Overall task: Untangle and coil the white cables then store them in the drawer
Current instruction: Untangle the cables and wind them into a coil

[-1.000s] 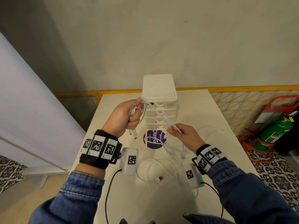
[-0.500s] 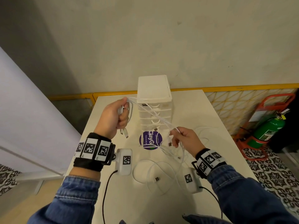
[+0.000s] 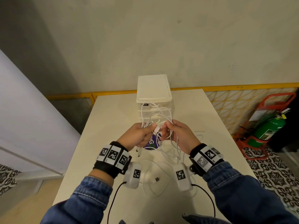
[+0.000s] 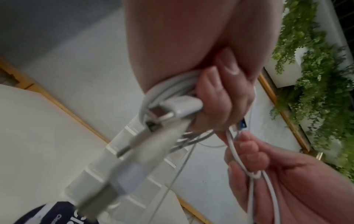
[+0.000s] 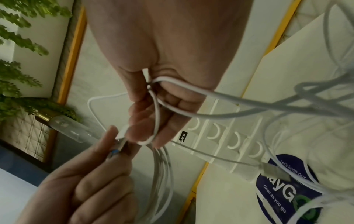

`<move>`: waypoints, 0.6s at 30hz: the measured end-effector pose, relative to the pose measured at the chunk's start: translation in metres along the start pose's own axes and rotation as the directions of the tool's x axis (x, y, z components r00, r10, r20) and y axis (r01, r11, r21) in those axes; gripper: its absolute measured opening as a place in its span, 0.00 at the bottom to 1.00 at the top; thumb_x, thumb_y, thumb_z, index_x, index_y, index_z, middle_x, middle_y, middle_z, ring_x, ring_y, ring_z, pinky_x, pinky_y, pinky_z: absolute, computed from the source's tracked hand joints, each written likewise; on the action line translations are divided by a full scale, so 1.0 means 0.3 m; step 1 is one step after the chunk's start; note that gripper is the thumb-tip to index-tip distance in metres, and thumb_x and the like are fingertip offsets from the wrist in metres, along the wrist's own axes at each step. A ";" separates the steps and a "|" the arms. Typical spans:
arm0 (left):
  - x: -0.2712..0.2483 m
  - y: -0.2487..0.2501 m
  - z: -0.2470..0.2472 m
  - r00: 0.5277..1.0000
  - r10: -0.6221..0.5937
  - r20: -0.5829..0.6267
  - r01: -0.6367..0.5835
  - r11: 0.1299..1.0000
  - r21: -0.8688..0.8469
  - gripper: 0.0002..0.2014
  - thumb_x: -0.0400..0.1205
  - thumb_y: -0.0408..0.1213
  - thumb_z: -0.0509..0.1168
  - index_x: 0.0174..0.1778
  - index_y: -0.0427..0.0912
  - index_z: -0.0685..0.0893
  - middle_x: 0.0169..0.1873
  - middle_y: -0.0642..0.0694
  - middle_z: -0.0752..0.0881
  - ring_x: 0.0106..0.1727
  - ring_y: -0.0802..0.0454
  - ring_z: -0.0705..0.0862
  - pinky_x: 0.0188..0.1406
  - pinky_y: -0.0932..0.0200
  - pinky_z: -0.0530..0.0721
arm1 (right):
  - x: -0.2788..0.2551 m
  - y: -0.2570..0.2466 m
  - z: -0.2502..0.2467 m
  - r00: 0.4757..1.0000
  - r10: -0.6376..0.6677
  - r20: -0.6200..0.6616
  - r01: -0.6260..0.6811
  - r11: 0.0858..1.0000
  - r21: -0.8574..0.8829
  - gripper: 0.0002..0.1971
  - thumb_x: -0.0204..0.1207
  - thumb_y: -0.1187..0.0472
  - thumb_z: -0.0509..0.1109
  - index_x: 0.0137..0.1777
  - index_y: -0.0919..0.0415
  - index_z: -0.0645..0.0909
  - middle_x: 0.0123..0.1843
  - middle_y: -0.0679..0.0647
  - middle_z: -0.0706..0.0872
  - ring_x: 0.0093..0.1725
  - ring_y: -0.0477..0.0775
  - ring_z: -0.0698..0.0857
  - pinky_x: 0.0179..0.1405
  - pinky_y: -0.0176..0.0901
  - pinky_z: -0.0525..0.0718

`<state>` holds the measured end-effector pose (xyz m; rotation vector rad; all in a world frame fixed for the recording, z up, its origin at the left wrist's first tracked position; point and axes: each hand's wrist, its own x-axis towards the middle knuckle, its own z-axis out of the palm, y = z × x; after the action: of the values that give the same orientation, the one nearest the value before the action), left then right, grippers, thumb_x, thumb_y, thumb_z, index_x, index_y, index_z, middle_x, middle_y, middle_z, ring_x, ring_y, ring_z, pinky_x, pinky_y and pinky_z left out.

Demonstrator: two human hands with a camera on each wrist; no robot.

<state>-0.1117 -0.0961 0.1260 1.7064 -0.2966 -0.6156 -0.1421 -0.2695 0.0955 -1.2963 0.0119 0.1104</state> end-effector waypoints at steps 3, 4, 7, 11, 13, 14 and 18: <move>-0.003 -0.004 -0.017 0.999 0.014 0.050 -0.015 1.000 0.015 0.27 0.84 0.40 0.61 0.17 0.45 0.65 0.13 0.51 0.63 0.14 0.55 0.58 0.16 0.66 0.55 | 0.007 0.012 0.004 0.998 0.013 -0.055 -0.015 0.999 -0.044 0.12 0.82 0.61 0.60 0.40 0.64 0.80 0.34 0.58 0.79 0.33 0.53 0.80 0.45 0.55 0.88; -0.004 -0.003 -0.020 0.998 0.020 0.058 -0.023 0.999 0.041 0.27 0.84 0.39 0.62 0.16 0.45 0.65 0.13 0.50 0.63 0.14 0.55 0.59 0.16 0.66 0.56 | 0.007 0.013 0.005 0.997 0.012 -0.071 -0.016 0.998 -0.062 0.12 0.82 0.60 0.61 0.40 0.64 0.80 0.33 0.58 0.78 0.33 0.52 0.80 0.43 0.53 0.88; -0.006 0.005 -0.014 0.999 0.031 -0.012 -0.029 0.987 0.156 0.24 0.81 0.37 0.67 0.18 0.47 0.69 0.12 0.52 0.66 0.14 0.56 0.61 0.18 0.63 0.58 | 0.001 0.008 0.009 0.993 0.005 -0.120 -0.014 0.997 -0.073 0.11 0.81 0.62 0.61 0.41 0.66 0.80 0.30 0.58 0.75 0.29 0.52 0.79 0.31 0.43 0.87; 0.011 -0.001 0.005 0.967 0.139 -0.214 -0.072 0.954 0.292 0.17 0.77 0.33 0.70 0.24 0.44 0.72 0.13 0.56 0.72 0.15 0.62 0.67 0.19 0.69 0.66 | 0.004 0.003 0.014 0.989 0.002 -0.147 -0.020 0.992 -0.122 0.11 0.81 0.61 0.62 0.43 0.67 0.81 0.29 0.59 0.76 0.29 0.54 0.79 0.28 0.39 0.86; 0.025 -0.013 0.012 0.931 0.201 -0.305 -0.075 0.922 0.379 0.15 0.74 0.33 0.70 0.23 0.43 0.73 0.18 0.54 0.75 0.18 0.61 0.70 0.21 0.70 0.67 | 0.008 0.009 0.018 0.989 -0.009 -0.148 -0.017 0.985 -0.172 0.11 0.79 0.61 0.66 0.46 0.71 0.81 0.29 0.58 0.79 0.29 0.52 0.82 0.30 0.40 0.88; 0.030 -0.016 0.017 0.917 0.212 -0.338 -0.049 0.901 0.431 0.15 0.72 0.33 0.70 0.23 0.43 0.72 0.19 0.52 0.75 0.19 0.60 0.70 0.20 0.71 0.67 | 0.009 0.015 0.021 0.989 -0.019 -0.148 -0.010 0.981 -0.192 0.12 0.77 0.61 0.68 0.47 0.73 0.81 0.29 0.58 0.81 0.29 0.52 0.84 0.32 0.41 0.88; 0.039 -0.029 0.026 0.917 0.191 -0.350 0.017 0.858 0.514 0.18 0.72 0.34 0.69 0.20 0.46 0.68 0.18 0.52 0.73 0.20 0.57 0.69 0.17 0.69 0.66 | 0.011 0.036 0.016 0.974 -0.055 -0.220 -0.002 0.968 -0.251 0.12 0.71 0.60 0.75 0.42 0.70 0.79 0.25 0.58 0.84 0.25 0.53 0.84 0.27 0.44 0.87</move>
<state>-0.1076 -0.1067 0.1139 2.2659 -0.2633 -0.1083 -0.1401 -0.2618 0.0862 -1.5560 0.1802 -0.0616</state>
